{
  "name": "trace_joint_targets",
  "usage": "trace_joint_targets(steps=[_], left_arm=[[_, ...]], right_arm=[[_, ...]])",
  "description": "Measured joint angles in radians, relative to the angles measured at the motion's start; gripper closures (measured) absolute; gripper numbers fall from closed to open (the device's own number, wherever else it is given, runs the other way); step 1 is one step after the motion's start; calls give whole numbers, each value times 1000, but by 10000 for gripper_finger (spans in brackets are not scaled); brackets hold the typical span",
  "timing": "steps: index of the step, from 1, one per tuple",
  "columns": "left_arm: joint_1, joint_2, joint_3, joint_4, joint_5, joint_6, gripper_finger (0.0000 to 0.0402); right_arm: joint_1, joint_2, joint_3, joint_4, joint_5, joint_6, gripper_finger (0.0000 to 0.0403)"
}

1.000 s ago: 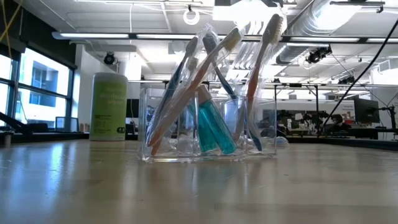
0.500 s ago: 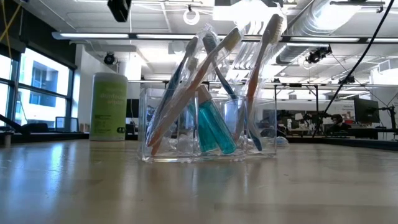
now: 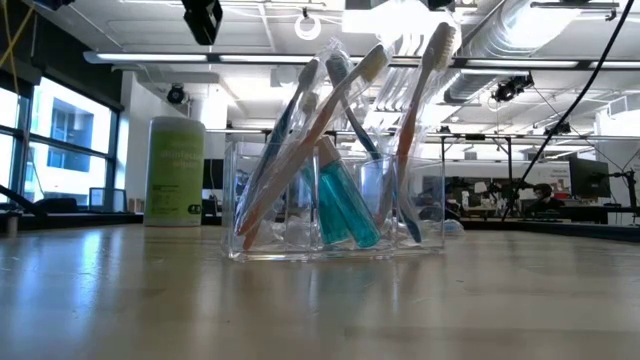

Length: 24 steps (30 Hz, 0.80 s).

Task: Pick & Place toothbrushing station
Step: Put the blue mouthwash bottle into the transparent organizer

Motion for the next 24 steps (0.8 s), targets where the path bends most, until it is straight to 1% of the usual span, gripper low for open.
trace_joint_targets(steps=[3, 7, 12, 18, 24], left_arm=[[2, 24, 0, 0, -12, 14, 225], [4, 63, 0, 49, -18, 15, 200], [7, 70, 0, 111, -18, 16, 176], [23, 79, 0, 122, -14, 16, 171], [63, 131, 1, 177, -9, -12, 171]], right_arm=[[-4, 0, 0, 0, 0, 0, 256], [-4, 0, 0, 0, 0, 0, 255], [-4, 0, 0, 0, 0, 0, 256], [-5, 0, 0, 0, -1, -1, 256], [-9, 0, 0, -5, 3, -6, 256]])
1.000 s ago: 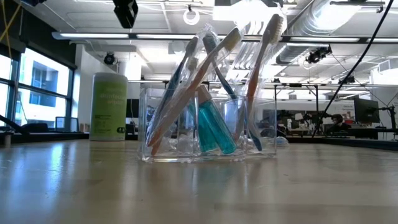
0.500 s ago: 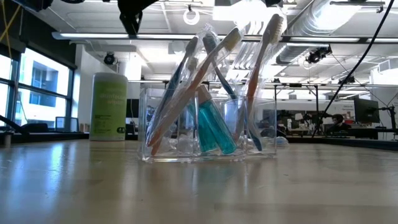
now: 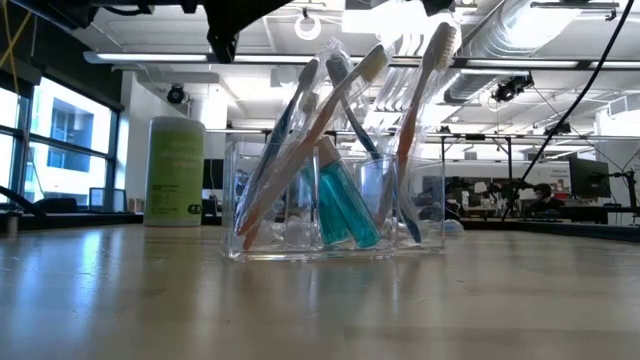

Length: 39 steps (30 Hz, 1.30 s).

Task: Pick & Place toothbrushing station
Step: Put the blue mouthwash bottle into the transparent organizer

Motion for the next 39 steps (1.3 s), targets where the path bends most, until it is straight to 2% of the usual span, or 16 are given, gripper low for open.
trace_joint_targets(steps=[6, 15, 39], left_arm=[[24, 12, 0, 26, 89, -3, 171], [24, 11, 0, 26, 96, 6, 171], [46, 11, 0, 1, 3, -17, 171]], right_arm=[[-9, 0, 0, 5, -4, 1, 256], [-15, 0, 0, 3, -5, -1, 256], [-42, 0, 0, 2, -12, -2, 255]])
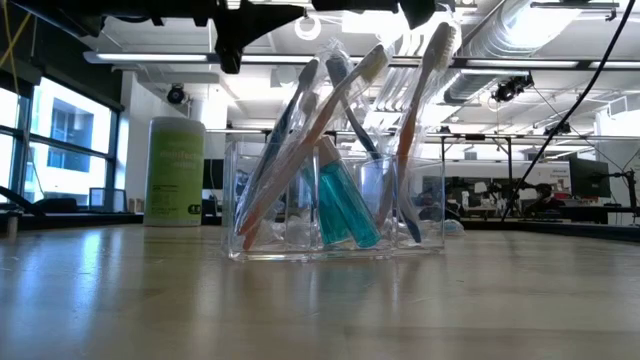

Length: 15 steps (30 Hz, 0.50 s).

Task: Pick & Place toothbrushing station
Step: Put the blue mouthwash bottle into the transparent organizer

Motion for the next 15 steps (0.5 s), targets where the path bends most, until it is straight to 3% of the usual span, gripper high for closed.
trace_joint_targets(steps=[6, 15], left_arm=[[1, 0, 0, -2, 0, -2, 187], [1, 0, 0, -4, -5, -16, 248]], right_arm=[[0, 0, 0, -1, 0, 0, 255], [0, 0, 0, -2, 2, -1, 255]])
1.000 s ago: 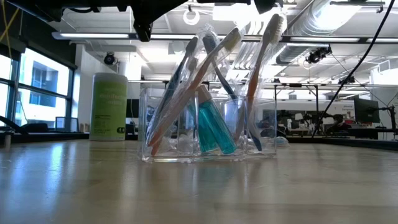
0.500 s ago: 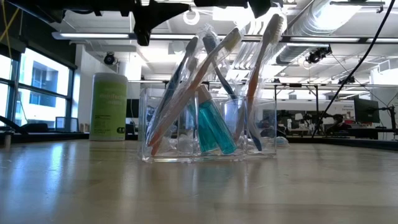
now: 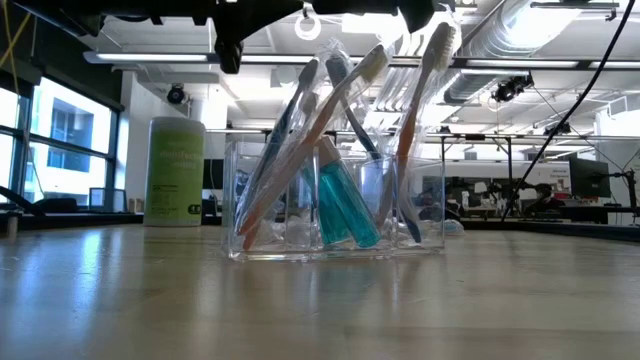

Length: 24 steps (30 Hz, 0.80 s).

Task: Pick & Place toothbrushing station
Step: Put the blue mouthwash bottle into the transparent organizer

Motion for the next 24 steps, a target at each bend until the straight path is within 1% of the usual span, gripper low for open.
trace_joint_targets(steps=[6, 9, 12, 16, 21, 24], left_arm=[[0, 0, 0, 3, -10, 0, 307], [0, 0, 0, 3, -10, 1, 324], [0, -1, 0, 3, -11, 0, 324], [1, 0, 0, -5, -13, 0, 324], [-2, 1, 0, 1, -18, 0, 324], [-3, 1, 0, 11, -17, 7, 324]], right_arm=[[0, 0, 0, -1, 8, 0, 255], [-4, 0, 0, -1, 6, 1, 250], [-5, 0, 0, -9, 3, 12, 235], [5, 0, 0, -14, -7, 32, 204], [54, 0, 0, 1, 56, 33, 169], [92, 0, 1, 2, 115, 33, 152]])
